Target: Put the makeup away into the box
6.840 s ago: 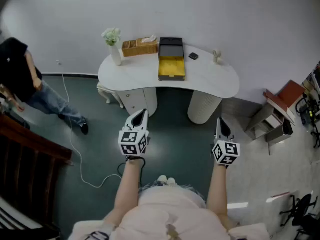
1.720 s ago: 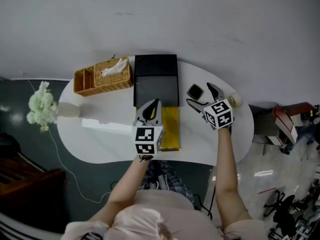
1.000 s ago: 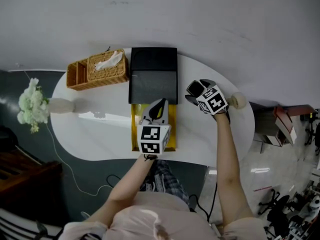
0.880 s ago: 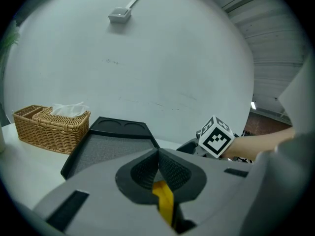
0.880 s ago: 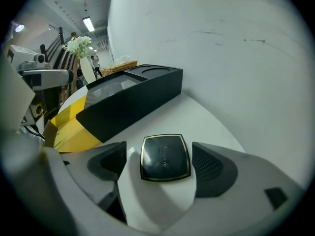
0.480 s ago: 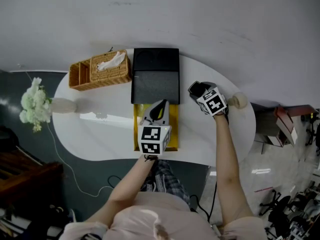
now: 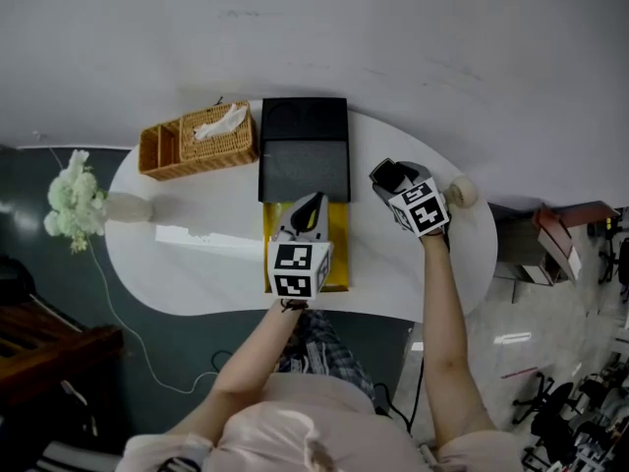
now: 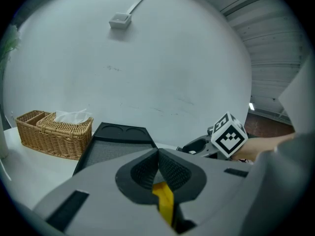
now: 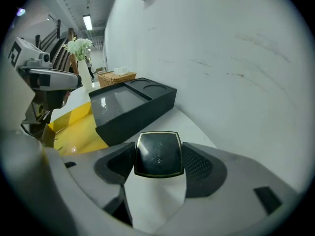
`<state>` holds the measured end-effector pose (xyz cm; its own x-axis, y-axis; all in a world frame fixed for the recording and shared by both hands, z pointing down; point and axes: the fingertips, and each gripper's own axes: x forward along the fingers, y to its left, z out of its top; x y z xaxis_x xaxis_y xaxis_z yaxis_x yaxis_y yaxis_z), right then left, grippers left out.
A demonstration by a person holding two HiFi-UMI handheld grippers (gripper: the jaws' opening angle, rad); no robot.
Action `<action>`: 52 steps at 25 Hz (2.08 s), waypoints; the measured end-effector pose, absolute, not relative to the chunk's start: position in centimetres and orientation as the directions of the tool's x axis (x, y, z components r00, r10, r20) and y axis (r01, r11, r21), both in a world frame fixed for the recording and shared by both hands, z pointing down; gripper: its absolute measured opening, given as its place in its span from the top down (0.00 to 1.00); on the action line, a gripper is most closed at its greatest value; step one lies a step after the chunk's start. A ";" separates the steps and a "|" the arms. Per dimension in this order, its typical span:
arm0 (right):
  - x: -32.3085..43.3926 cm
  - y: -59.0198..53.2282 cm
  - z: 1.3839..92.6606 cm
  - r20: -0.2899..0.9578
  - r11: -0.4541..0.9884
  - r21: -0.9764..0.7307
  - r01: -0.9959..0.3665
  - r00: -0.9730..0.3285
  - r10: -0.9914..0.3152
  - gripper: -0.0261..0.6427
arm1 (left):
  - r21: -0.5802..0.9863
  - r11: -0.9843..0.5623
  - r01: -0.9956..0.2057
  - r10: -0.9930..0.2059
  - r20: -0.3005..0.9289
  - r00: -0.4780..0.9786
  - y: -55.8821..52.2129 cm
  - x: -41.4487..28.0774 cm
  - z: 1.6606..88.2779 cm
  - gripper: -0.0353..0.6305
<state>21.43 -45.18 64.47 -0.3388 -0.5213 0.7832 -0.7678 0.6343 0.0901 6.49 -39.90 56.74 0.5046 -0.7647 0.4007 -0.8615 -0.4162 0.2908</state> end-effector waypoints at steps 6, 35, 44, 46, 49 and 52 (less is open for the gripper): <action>19.6 -43.3 58.4 0.722 0.625 0.122 -0.771 -0.363 -0.589 0.49 | 0.270 -0.418 -0.868 -0.789 0.365 0.494 -39.1 5.1 54.3 0.91; 1.4 -33.1 63.2 0.792 0.569 -0.093 -0.817 -0.407 -0.455 0.49 | 0.253 -0.256 -0.933 -0.826 0.444 0.347 -34.8 -8.4 57.3 0.91; 1.1 -32.8 66.5 0.858 0.561 -0.084 -0.823 -0.347 -0.379 0.49 | 0.255 -0.246 -0.935 -0.818 0.462 0.341 -35.5 -8.9 58.2 0.91; 0.8 -32.8 66.6 0.856 0.572 -0.090 -0.815 -0.356 -0.374 0.48 | 0.257 -0.246 -0.935 -0.817 0.463 0.343 -35.7 -8.9 58.4 0.91; 0.3 -32.7 66.6 0.855 0.582 -0.103 -0.807 -0.370 -0.362 0.45 | 0.262 -0.246 -0.933 -0.817 0.462 0.345 -35.8 -9.0 58.4 0.91; 0.0 -32.6 65.7 0.838 0.588 -0.119 -0.800 -0.398 -0.373 0.21 | 0.266 -0.237 -0.934 -0.823 0.457 0.338 -35.9 -9.5 58.3 0.91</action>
<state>-0.03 -32.60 65.72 -0.3985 -0.3728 0.8380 -0.8002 0.5878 -0.1190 -9.46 -35.94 58.29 0.3384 -0.8227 0.4568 -0.9345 -0.2368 0.2659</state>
